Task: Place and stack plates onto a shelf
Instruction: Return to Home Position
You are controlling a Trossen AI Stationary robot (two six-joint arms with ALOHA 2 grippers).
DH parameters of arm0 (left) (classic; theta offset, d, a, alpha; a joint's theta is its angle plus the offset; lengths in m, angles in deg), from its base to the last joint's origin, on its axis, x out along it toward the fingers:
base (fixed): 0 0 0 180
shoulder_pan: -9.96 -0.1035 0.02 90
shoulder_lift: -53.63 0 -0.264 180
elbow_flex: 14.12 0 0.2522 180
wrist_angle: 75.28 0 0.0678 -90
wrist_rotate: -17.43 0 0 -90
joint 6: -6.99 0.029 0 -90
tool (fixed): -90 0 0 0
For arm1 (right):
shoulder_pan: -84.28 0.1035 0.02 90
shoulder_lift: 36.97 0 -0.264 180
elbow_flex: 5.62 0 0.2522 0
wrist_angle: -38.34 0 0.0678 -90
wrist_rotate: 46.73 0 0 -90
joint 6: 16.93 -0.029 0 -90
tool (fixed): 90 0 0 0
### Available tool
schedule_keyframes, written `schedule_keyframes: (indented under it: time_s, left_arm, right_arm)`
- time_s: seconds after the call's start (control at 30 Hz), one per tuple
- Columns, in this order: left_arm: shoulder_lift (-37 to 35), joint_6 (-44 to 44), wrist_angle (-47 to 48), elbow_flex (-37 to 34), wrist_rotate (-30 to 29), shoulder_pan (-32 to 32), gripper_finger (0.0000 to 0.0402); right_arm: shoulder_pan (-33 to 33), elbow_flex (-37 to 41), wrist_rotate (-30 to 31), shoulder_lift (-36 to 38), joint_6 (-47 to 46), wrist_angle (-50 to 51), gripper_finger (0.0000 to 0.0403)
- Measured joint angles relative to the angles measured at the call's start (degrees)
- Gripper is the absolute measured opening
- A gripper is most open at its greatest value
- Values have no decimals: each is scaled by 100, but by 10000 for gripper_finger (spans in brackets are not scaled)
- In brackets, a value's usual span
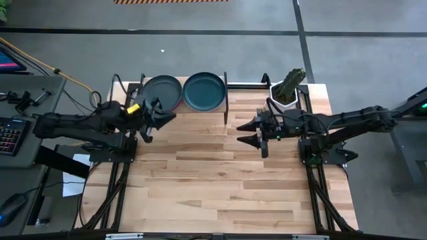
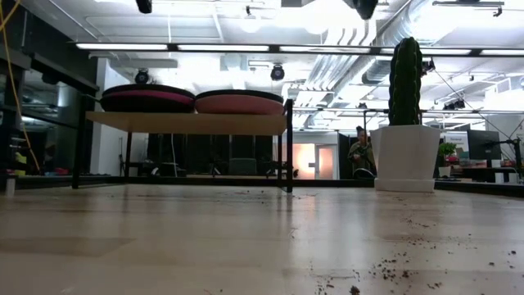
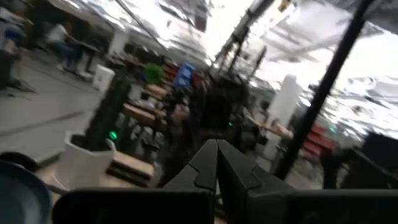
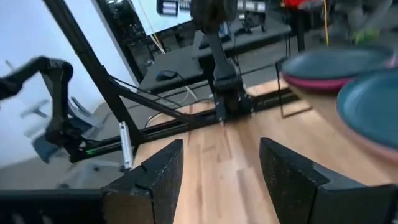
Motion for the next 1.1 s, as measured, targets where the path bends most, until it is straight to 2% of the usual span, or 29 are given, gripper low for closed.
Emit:
schedule_keyframes:
  time_s: [0.13, 0.33, 0.67, 0.8, 1.0, 1.1]
  left_arm:
    - [340, 109, 28, 0, -97, 399, 0]
    - [805, 560, 17, 0, -788, 958, 0]
    - [861, 558, -78, 0, -855, 1043, 0]
    - [850, 560, -160, 0, -855, 1043, 0]
    - [848, 560, -187, 0, -855, 1043, 0]
    - [844, 564, -191, 0, -857, 1038, 0]
  right_arm:
    - [-70, -154, 62, -23, 226, 2, 193]
    - [-114, -162, 86, -25, 97, 25, 193]
    - [-113, -162, 67, -25, 120, 89, 185]
    - [-113, -162, -55, -14, 120, 197, 143]
    - [-114, -162, -366, 43, 214, 486, 24]
    - [-113, -162, -470, 72, 226, 499, 12]
